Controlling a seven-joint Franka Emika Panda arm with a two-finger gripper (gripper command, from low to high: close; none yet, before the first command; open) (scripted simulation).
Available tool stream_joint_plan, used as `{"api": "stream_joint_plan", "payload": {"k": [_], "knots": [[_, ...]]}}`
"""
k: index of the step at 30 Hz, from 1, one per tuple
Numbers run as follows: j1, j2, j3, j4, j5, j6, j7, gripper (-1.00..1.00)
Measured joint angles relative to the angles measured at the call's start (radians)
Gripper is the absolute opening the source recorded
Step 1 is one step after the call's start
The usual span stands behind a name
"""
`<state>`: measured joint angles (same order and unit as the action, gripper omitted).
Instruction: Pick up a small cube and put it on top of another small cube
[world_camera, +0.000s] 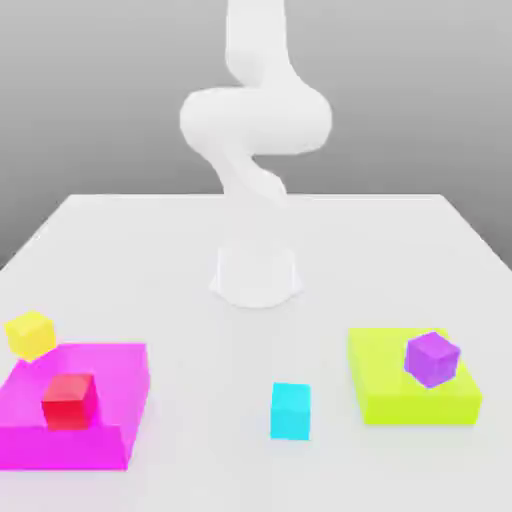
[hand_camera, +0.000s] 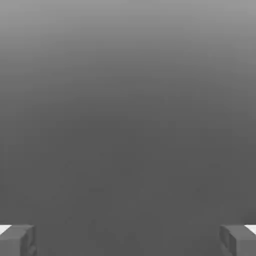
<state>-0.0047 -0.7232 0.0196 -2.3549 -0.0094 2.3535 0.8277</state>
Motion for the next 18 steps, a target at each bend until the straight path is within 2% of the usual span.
{"api": "stream_joint_plan", "payload": {"k": [13,18], "knots": [[-0.028,0.483,0.099,-0.323,-0.033,0.327,0.153,0.00],[-0.010,0.674,0.117,-0.451,-0.012,0.458,0.189,0.00]]}}
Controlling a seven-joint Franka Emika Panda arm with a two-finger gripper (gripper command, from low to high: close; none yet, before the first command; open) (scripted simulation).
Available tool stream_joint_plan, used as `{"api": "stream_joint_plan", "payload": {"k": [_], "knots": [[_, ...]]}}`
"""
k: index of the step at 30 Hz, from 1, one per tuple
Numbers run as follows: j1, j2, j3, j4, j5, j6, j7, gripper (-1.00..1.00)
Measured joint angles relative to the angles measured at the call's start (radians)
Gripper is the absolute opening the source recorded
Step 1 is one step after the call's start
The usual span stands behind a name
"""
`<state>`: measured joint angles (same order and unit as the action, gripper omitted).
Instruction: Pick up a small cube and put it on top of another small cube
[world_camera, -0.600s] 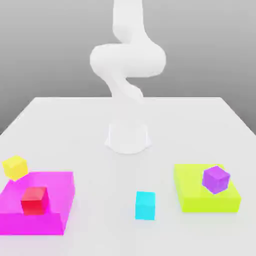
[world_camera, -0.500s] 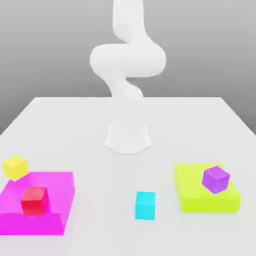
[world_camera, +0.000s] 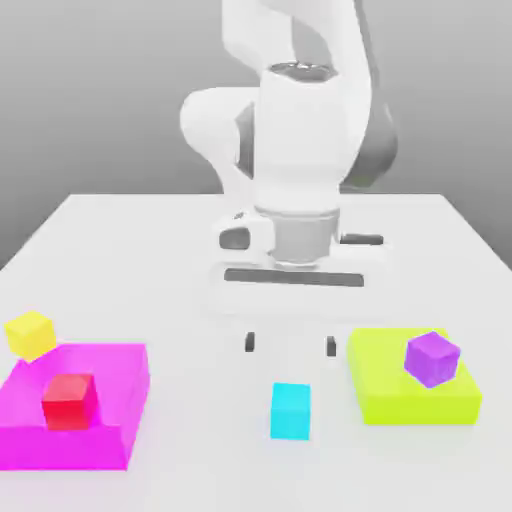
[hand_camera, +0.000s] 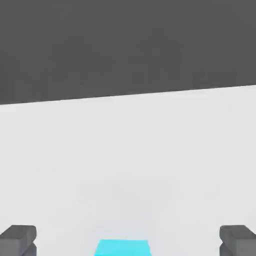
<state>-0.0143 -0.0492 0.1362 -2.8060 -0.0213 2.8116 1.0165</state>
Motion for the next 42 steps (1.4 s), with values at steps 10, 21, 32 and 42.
{"api": "stream_joint_plan", "payload": {"k": [10,21,32,42], "knots": [[0.087,0.312,-0.099,0.008,-0.067,0.249,0.065,-1.00],[0.052,0.154,-0.047,-0.020,-0.003,0.121,0.020,-1.00],[-0.140,0.021,-0.198,0.170,0.013,-0.203,0.374,-1.00],[-0.331,0.070,-0.278,0.342,0.027,-0.326,0.706,-1.00]]}}
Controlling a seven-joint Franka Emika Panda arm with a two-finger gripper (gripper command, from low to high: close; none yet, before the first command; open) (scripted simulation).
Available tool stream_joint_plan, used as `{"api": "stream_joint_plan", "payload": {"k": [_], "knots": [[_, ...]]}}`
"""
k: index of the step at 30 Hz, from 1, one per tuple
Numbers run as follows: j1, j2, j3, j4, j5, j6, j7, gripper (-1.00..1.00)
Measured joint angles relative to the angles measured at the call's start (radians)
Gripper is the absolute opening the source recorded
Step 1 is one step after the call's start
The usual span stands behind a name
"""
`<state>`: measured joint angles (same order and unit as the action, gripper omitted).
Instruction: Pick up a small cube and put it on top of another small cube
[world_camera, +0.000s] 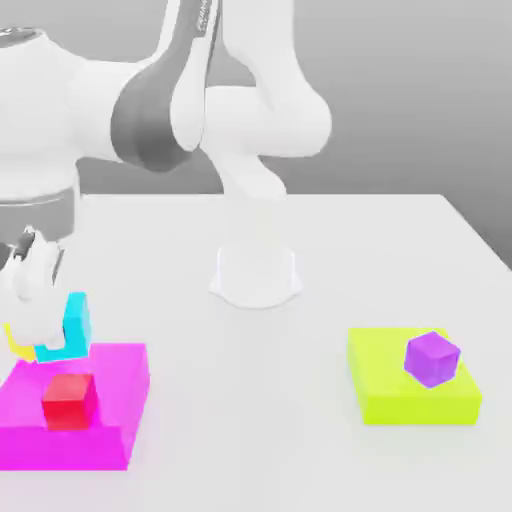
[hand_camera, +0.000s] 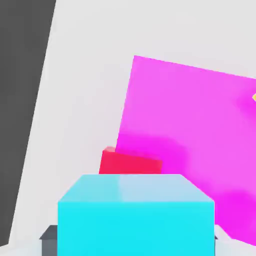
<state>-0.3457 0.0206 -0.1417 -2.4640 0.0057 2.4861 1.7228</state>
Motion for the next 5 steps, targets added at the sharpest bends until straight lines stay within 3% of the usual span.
{"api": "stream_joint_plan", "payload": {"k": [1,2,5], "knots": [[0.003,0.033,0.003,-0.007,0.009,0.040,-0.004,-1.00],[0.004,0.050,0.005,-0.011,0.013,0.061,-0.006,1.00],[0.004,0.050,0.005,-0.011,0.013,0.061,-0.006,1.00]]}}
